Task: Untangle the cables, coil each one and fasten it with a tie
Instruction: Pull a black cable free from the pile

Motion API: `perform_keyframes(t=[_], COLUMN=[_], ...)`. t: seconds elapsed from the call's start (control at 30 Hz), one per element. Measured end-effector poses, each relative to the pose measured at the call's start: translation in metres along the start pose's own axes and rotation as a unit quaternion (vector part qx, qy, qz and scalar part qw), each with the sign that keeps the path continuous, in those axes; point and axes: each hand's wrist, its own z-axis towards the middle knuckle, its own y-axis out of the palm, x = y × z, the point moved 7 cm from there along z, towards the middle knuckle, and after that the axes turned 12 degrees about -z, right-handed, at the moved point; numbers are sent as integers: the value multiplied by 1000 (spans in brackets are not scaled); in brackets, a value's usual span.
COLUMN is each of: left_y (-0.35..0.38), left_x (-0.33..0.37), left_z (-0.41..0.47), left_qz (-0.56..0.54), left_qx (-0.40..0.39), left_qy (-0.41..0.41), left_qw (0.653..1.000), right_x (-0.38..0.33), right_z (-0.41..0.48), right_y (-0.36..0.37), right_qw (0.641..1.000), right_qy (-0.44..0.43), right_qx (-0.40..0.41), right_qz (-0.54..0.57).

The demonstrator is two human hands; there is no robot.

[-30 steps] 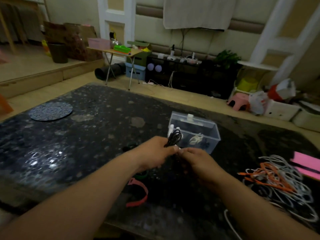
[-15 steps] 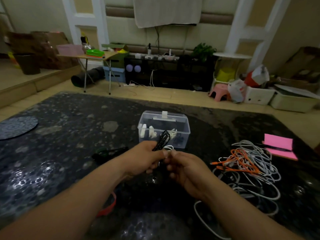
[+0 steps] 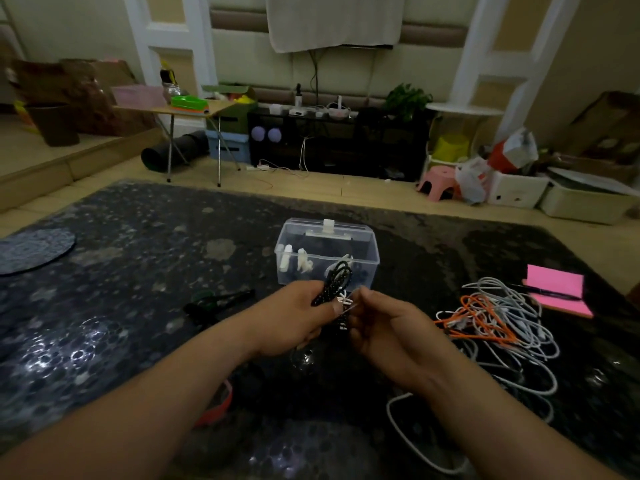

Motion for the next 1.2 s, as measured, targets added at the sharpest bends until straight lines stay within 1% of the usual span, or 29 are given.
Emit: perform_keyframes(t=[0.1, 0.2, 0.33, 0.43, 0.5, 0.53, 0.57, 0.6, 0.67, 0.77, 0.87, 0.93, 0.97, 1.0, 1.03, 1.13, 1.2], left_y=[-5, -4, 0, 4, 4, 5, 6, 7, 11, 11, 13, 18, 22, 24, 26, 24, 23], left_x=[5, 6, 5, 7, 6, 6, 7, 8, 7, 2, 0, 3, 4, 5, 6, 3, -1], left_z=[-5, -7, -10, -13, -13, -12, -12, -12, -11, -12, -14, -17, -18, -18, -18, -17, -14], left_qz=[18, 7, -48, -93, -112, -99, -60, 3, 125, 233, 372, 457, 481, 493, 488, 399, 341], left_qx=[29, 48, 33, 16, 8, 5, 0, -5, -16, -14, -21, -24, -25, -21, -10, 18, 13], left_qy=[29, 40, 25, 23, 25, 26, 30, 38, 56, 50, 39, 45, 50, 52, 53, 50, 54], left_qw=[999, 998, 998, 995, 993, 995, 998, 999, 990, 971, 927, 888, 875, 868, 871, 915, 938], right_x=[-8, -12, -7, -8, -14, -19, -24, -29, -34, -35, -30, -24, -22, -20, -19, -15, -12], right_z=[-9, -13, -11, -9, -7, -7, -9, -10, -15, -18, -20, -19, -19, -18, -17, -15, -13], right_y=[2, 6, 2, 0, -6, -10, -11, -11, -9, -9, -8, -5, -4, -3, -2, -2, -2], right_qw=[999, 996, 987, 983, 983, 981, 976, 969, 955, 936, 892, 870, 862, 858, 858, 855, 864], right_qy=[-6, -23, -41, -71, -94, -109, -125, -139, -151, -142, -128, -122, -119, -116, -111, -87, -85], right_qx=[-42, -89, -62, -56, -22, -3, 9, 14, 12, 1, -15, -27, -29, -30, -28, -12, -5], right_qz=[0, -4, -141, -160, -155, -163, -181, -205, -253, -322, -432, -478, -492, -499, -501, -510, -496])
